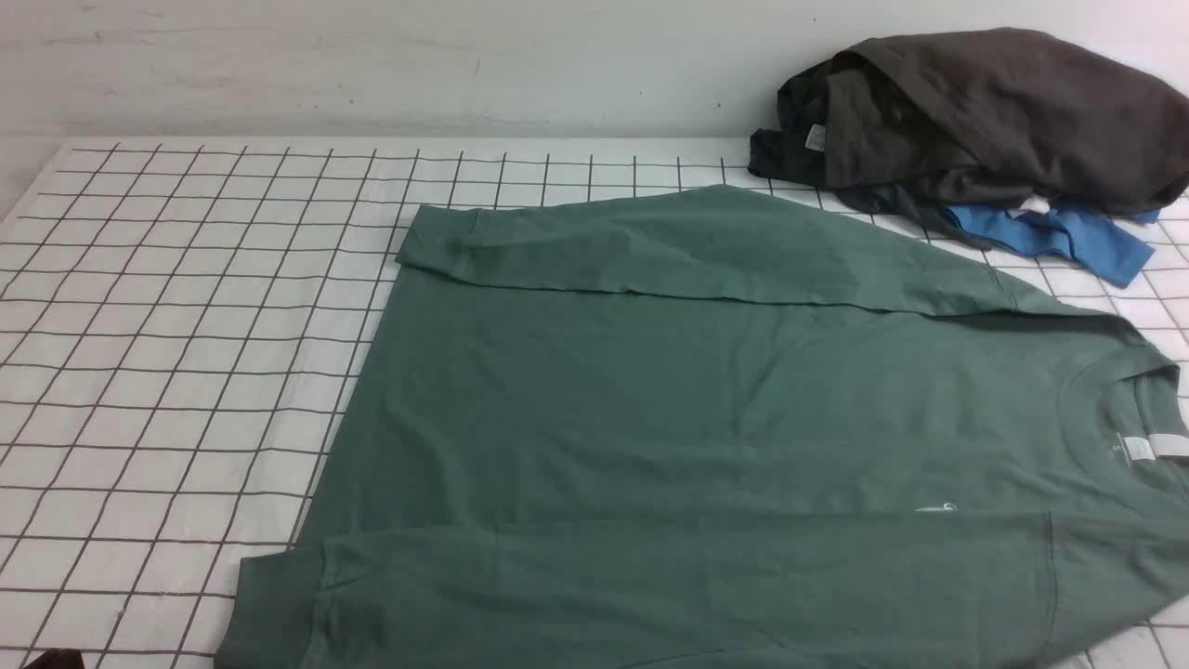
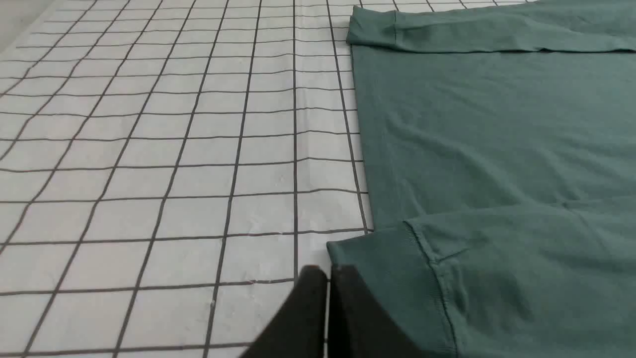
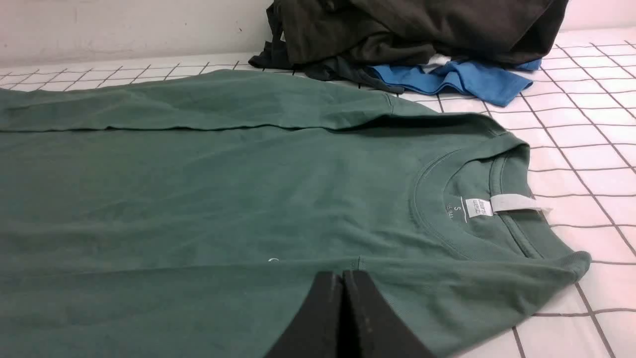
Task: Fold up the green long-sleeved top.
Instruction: Use the left arm to clamp the cuff closest to it
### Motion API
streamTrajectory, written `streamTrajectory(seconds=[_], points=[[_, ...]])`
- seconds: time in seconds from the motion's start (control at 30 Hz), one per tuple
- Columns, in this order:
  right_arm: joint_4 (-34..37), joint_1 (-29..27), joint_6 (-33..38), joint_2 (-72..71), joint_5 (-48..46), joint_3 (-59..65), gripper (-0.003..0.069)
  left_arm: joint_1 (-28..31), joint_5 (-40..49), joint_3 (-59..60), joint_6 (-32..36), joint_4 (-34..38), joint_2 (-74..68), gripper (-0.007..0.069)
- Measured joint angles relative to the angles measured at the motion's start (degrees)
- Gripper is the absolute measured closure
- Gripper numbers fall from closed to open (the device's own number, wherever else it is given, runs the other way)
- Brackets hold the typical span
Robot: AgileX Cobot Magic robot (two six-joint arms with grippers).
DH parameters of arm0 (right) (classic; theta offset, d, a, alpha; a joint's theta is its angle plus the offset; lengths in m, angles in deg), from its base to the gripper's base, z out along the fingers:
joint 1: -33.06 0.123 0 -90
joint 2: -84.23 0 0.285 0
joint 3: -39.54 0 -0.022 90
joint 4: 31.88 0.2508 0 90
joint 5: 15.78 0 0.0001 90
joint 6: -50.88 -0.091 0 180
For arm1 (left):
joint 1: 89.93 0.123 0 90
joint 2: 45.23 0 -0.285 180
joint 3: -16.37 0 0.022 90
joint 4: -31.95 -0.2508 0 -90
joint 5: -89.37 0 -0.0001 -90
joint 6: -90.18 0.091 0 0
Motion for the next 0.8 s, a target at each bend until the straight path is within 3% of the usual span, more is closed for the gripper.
streamTrajectory(seconds=[0.8], points=[[0.0, 0.0, -0.05, 0.0, 0.0, 0.0, 0.0673, 0.0, -0.3, 0.0, 3.63, -2.33, 0.0, 0.0631]])
